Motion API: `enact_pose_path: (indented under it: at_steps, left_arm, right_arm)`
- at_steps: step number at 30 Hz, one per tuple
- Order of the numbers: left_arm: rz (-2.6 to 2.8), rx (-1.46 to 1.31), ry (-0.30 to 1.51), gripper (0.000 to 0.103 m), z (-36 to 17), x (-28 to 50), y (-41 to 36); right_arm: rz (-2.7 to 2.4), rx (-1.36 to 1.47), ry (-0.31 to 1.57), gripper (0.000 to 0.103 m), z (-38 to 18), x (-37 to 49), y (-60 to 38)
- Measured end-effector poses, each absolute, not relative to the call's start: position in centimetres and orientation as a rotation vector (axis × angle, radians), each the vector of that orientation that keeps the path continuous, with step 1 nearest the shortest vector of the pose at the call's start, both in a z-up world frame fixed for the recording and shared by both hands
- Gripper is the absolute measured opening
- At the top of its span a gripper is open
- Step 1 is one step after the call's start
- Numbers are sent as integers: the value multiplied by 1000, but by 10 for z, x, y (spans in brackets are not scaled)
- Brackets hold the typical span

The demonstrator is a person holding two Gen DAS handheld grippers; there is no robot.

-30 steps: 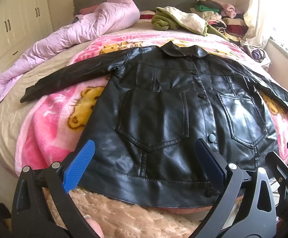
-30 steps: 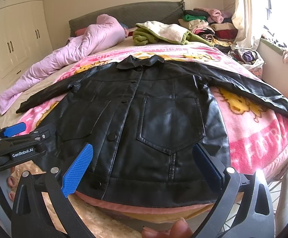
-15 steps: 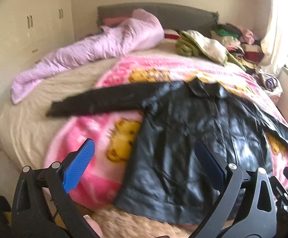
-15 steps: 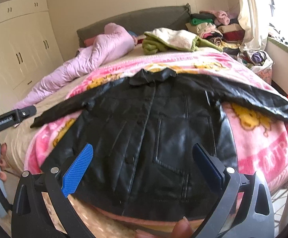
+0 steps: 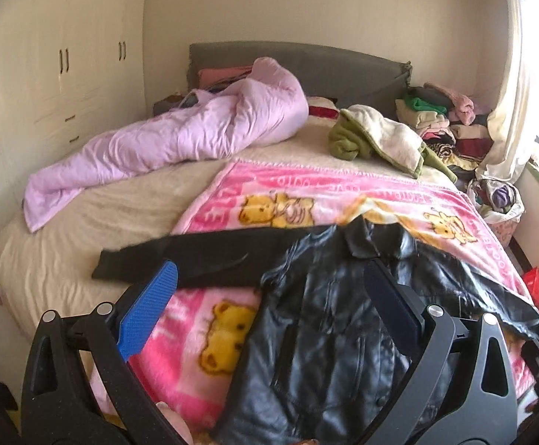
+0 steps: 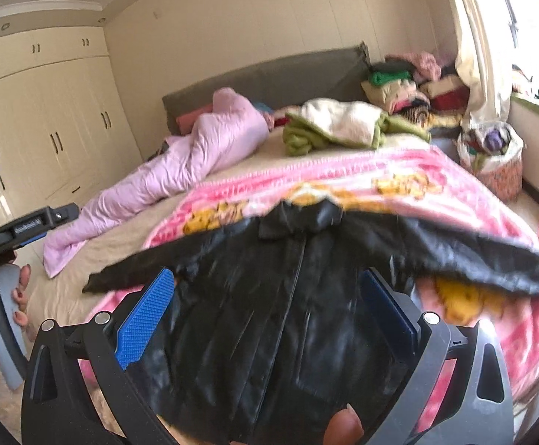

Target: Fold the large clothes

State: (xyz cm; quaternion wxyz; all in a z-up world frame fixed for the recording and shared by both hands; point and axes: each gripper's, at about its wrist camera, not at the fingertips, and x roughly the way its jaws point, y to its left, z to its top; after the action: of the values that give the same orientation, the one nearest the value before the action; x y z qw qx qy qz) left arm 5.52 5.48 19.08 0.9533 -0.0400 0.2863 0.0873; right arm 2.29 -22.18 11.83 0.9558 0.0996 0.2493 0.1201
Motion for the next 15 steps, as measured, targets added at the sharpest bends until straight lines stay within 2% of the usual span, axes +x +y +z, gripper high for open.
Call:
enact_pose_path:
  at_steps: [8, 15]
  left_arm:
    - [84, -59, 554, 94, 218, 93, -2]
    - [14, -28, 612, 94, 211, 137, -47]
  right_arm:
    - [168, 198, 427, 99, 159, 50, -249]
    - [77, 296, 438, 99, 152, 88, -297]
